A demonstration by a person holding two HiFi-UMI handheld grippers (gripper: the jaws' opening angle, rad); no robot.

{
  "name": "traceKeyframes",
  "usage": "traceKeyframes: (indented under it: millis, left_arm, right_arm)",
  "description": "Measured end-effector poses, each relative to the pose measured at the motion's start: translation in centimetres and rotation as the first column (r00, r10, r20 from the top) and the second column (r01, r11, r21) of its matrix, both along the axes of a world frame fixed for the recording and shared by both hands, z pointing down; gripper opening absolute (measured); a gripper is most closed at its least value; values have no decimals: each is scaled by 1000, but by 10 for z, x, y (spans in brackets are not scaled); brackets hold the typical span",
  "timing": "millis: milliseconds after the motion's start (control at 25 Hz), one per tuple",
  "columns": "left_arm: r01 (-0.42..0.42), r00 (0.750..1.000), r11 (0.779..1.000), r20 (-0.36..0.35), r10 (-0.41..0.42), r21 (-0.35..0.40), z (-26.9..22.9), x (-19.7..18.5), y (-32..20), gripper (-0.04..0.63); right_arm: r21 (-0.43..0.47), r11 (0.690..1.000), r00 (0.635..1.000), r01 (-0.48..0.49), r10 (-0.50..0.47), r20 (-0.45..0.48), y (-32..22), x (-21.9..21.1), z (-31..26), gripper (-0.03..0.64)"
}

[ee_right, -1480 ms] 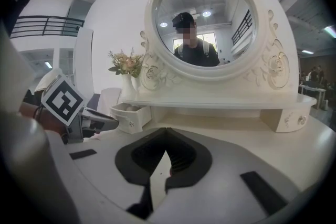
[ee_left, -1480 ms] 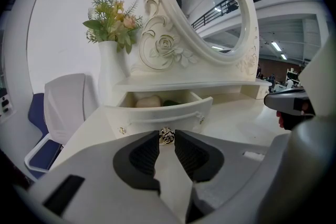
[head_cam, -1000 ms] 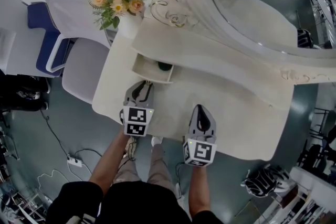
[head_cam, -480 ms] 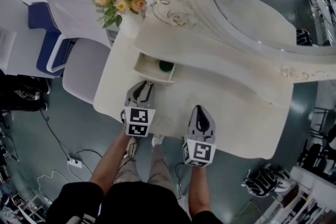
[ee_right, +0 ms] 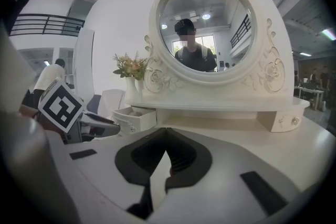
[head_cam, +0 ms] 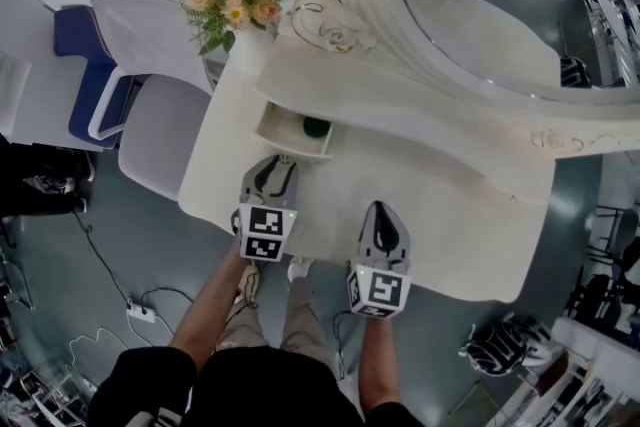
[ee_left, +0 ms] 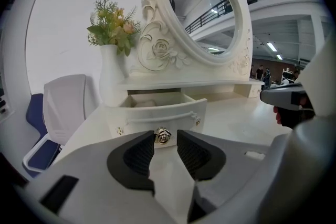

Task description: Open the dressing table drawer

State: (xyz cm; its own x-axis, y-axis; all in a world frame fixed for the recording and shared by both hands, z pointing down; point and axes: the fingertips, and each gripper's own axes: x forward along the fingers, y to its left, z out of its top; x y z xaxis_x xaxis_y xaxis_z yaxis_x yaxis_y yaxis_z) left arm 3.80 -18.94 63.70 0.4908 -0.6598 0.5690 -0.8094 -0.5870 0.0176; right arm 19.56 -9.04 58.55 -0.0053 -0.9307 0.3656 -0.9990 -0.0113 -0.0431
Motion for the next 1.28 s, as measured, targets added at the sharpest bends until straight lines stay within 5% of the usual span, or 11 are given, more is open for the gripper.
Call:
traceKeyframes:
  millis: [600, 1280]
  left_arm:
    - [-36, 999, 999, -12, 37, 35, -30, -1, 13, 147]
    - [-106, 992, 982, -57, 116, 159, -124, -22, 46, 146]
  right_arm:
    - [36, 999, 999, -31, 32, -23, 17, -3, -29, 0]
    - [120, 991, 997, -59, 65, -50, 36, -31, -98, 0]
